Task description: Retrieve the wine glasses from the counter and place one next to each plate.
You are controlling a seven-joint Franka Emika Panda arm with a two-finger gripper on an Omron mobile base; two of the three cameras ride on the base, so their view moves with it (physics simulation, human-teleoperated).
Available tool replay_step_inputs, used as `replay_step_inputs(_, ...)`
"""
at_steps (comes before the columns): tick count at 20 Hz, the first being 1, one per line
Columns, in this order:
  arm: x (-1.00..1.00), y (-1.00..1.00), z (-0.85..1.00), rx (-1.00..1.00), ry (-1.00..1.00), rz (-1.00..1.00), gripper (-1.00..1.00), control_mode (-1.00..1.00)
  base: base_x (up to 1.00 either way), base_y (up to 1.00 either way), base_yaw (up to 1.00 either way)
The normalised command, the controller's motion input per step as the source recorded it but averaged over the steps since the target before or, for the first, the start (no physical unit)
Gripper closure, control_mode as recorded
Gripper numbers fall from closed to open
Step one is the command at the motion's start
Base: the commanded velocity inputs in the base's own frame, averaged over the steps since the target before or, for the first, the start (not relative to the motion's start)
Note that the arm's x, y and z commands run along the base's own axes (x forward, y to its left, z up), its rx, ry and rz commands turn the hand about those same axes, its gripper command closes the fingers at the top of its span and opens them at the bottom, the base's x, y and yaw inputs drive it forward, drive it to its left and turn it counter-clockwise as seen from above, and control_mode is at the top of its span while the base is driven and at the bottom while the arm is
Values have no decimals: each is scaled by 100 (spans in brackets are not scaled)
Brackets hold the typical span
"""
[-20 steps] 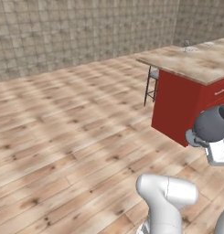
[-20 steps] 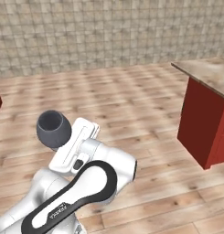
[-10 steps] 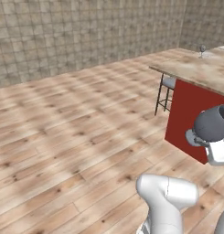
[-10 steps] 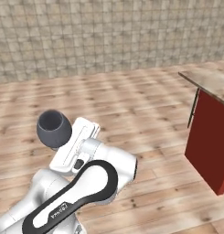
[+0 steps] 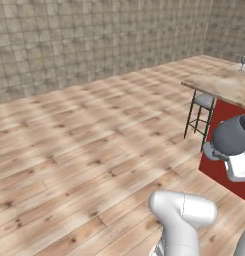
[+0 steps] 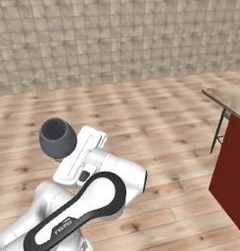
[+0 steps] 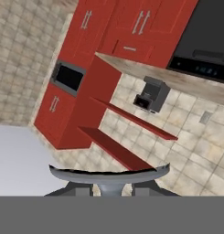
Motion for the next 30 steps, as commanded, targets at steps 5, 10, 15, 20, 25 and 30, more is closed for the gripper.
replay_step_inputs(5, 0, 0, 0, 0, 0, 0, 100, 100, 100, 2, 0)
replay_step_inputs(10, 0, 0, 0, 0, 0, 0, 100, 100, 100, 4, 0)
replay_step_inputs(15, 0, 0, 0, 0, 0, 0, 100, 100, 100, 23, -2)
replay_step_inputs(20, 0, 0, 0, 0, 0, 0, 100, 100, 100, 22, -2)
replay_step_inputs(25, 0, 0, 0, 0, 0, 0, 100, 100, 100, 39, -9)
replay_step_inputs(30, 0, 0, 0, 0, 0, 0, 100, 100, 100, 29, -16)
